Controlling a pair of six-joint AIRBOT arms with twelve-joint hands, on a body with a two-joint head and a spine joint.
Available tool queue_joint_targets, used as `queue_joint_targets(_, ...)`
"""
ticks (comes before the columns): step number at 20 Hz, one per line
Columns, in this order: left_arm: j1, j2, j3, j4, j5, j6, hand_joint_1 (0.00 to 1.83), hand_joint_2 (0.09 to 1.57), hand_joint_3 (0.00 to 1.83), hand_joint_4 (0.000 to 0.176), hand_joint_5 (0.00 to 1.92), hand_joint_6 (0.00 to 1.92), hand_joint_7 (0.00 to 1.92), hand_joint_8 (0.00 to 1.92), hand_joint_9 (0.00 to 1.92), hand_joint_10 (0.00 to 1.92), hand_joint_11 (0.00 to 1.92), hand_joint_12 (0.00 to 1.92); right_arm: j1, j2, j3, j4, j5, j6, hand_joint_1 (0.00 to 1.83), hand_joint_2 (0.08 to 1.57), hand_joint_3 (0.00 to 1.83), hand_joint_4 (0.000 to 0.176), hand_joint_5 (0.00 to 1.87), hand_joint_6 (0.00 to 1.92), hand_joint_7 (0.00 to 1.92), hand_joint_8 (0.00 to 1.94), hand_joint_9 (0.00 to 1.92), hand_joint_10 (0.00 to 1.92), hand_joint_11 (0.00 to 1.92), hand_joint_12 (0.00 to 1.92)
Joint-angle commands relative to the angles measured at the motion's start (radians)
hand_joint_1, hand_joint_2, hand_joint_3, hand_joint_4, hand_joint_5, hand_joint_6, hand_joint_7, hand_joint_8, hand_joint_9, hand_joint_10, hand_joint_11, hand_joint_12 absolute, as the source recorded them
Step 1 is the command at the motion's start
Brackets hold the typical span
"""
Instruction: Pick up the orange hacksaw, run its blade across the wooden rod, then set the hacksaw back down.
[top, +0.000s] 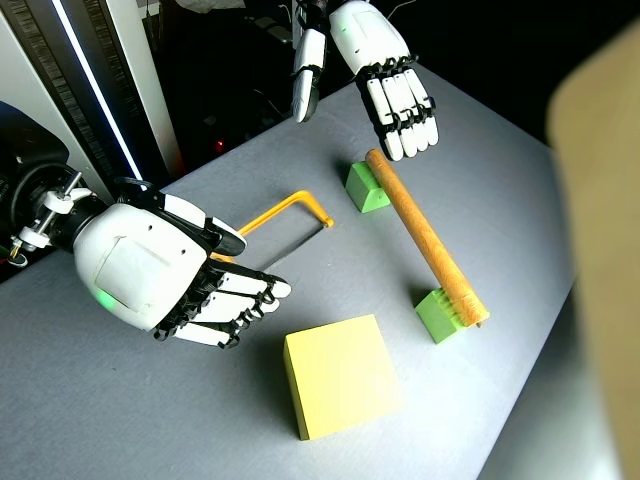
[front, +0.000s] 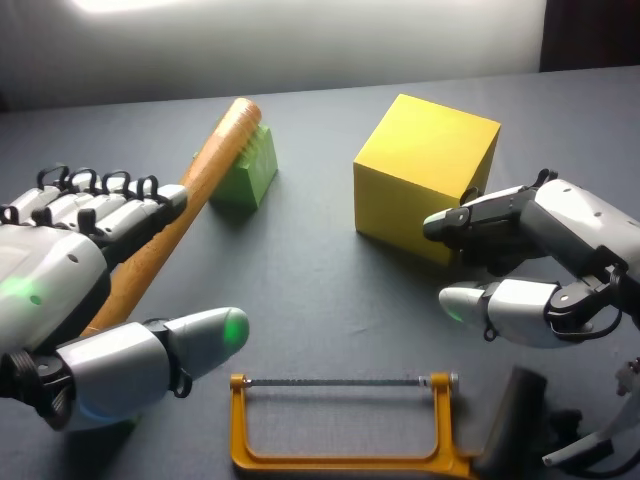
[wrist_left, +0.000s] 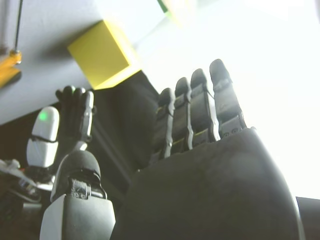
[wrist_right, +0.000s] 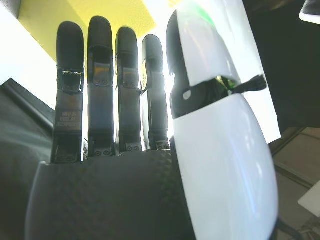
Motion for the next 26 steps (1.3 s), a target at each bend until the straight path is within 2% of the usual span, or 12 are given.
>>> queue_joint_targets(1, -0.017, 0.008, 0.008, 0.045, -0.075, 0.004, 0.0, 1.13, 0.0, 0.0, 0.14, 0.0, 0.13, 0.0, 0.1, 0.0, 0.0, 0.2, 0.017, 0.013, -0.003, -0.06, 0.069, 0.011, 1.2, 1.09, 0.0, 0.0, 0.76, 0.0, 0.76, 0.0, 0.82, 0.01, 0.44, 1.06)
queue_joint_targets(8, -0.052, 0.023, 0.015, 0.045, -0.017, 0.018, 0.0, 1.13, 0.0, 0.0, 0.14, 0.0, 0.13, 0.0, 0.1, 0.0, 0.0, 0.21, 0.048, 0.087, -0.008, -0.061, 0.022, -0.02, 1.21, 1.09, 0.0, 0.0, 0.78, 0.01, 0.78, 0.01, 0.84, 0.01, 0.46, 1.08)
queue_joint_targets(11, -0.1, 0.031, 0.026, 0.045, 0.037, 0.035, 0.0, 1.13, 0.0, 0.0, 0.14, 0.0, 0.13, 0.0, 0.1, 0.0, 0.0, 0.2, 0.069, 0.147, -0.017, -0.061, -0.015, -0.03, 1.22, 1.09, 0.0, 0.0, 0.79, 0.01, 0.78, 0.01, 0.83, 0.01, 0.46, 1.07)
queue_joint_targets(14, -0.143, 0.03, 0.036, 0.044, 0.094, 0.053, 0.0, 1.13, 0.0, 0.0, 0.13, 0.0, 0.11, 0.0, 0.09, 0.0, 0.0, 0.21, 0.11, 0.217, -0.022, -0.061, -0.101, -0.095, 1.16, 1.08, 0.0, 0.0, 0.77, 0.01, 0.78, 0.01, 0.81, 0.01, 0.4, 1.14)
queue_joint_targets(16, -0.151, 0.019, 0.039, 0.035, 0.098, 0.059, 0.0, 1.14, 0.0, 0.0, 0.18, 0.0, 0.17, 0.0, 0.14, 0.01, 0.0, 0.31, 0.128, 0.262, -0.022, -0.109, -0.169, -0.123, 1.15, 1.06, 0.0, 0.0, 0.8, 0.02, 0.82, 0.01, 0.85, 0.02, 0.43, 1.13)
queue_joint_targets(18, -0.152, 0.004, 0.043, 0.028, 0.098, 0.064, 0.0, 1.15, 0.0, 0.0, 0.37, 0.01, 0.43, 0.01, 0.4, 0.02, 0.03, 0.7, 0.13, 0.306, -0.023, -0.193, -0.194, -0.124, 1.01, 1.11, 0.01, 0.0, 0.77, 0.0, 0.8, 0.0, 0.83, 0.01, 0.39, 1.14)
queue_joint_targets(19, -0.154, -0.003, 0.047, 0.028, 0.096, 0.064, 0.0, 1.2, 0.0, 0.0, 0.54, 0.07, 0.66, 0.11, 0.61, 0.12, 0.09, 0.92, 0.131, 0.323, -0.023, -0.205, -0.196, -0.124, 0.82, 1.13, 0.01, 0.0, 0.77, 0.0, 0.83, 0.02, 0.85, 0.02, 0.34, 1.3)
queue_joint_targets(20, -0.16, -0.013, 0.052, 0.028, 0.095, 0.066, 0.0, 1.19, 0.0, 0.0, 0.32, 1.07, 0.32, 1.25, 0.27, 1.29, 0.02, 1.51, 0.135, 0.343, -0.023, -0.206, -0.206, -0.124, 0.7, 1.19, 0.06, 0.0, 0.74, 0.16, 0.72, 0.66, 0.69, 0.99, 0.23, 1.63)
queue_joint_targets(21, -0.167, -0.018, 0.056, 0.028, 0.095, 0.071, 0.0, 1.25, 0.0, 0.0, 0.07, 1.75, 0.14, 1.79, 0.14, 1.79, 0.0, 1.84, 0.144, 0.355, -0.022, -0.208, -0.222, -0.124, 0.72, 1.1, 0.01, 0.0, 0.5, 0.97, 0.52, 1.41, 0.51, 1.58, 0.37, 1.8)
queue_joint_targets(22, -0.174, -0.022, 0.058, 0.028, 0.099, 0.076, 0.07, 1.27, 0.0, 0.0, 0.06, 1.89, 0.07, 1.89, 0.15, 1.9, 0.19, 1.9, 0.154, 0.36, -0.021, -0.209, -0.229, -0.124, 0.67, 1.1, 0.0, 0.0, 0.33, 1.73, 0.41, 1.83, 0.51, 1.85, 0.51, 1.9)
queue_joint_targets(23, -0.182, -0.026, 0.06, 0.028, 0.106, 0.079, 0.09, 1.27, 0.0, 0.0, 0.17, 1.91, 0.21, 1.92, 0.24, 1.92, 0.36, 1.92, 0.16, 0.359, -0.021, -0.217, -0.229, -0.124, 0.59, 1.11, 0.01, 0.0, 0.39, 1.88, 0.44, 1.92, 0.52, 1.91, 0.55, 1.92)
queue_joint_targets(26, -0.192, -0.036, 0.059, 0.028, 0.121, 0.089, 0.09, 1.27, 0.0, 0.0, 0.21, 1.92, 0.25, 1.92, 0.27, 1.92, 0.41, 1.92, 0.171, 0.345, -0.02, -0.242, -0.261, -0.111, 0.57, 1.11, 0.0, 0.0, 0.4, 1.91, 0.46, 1.94, 0.53, 1.92, 0.57, 1.92)
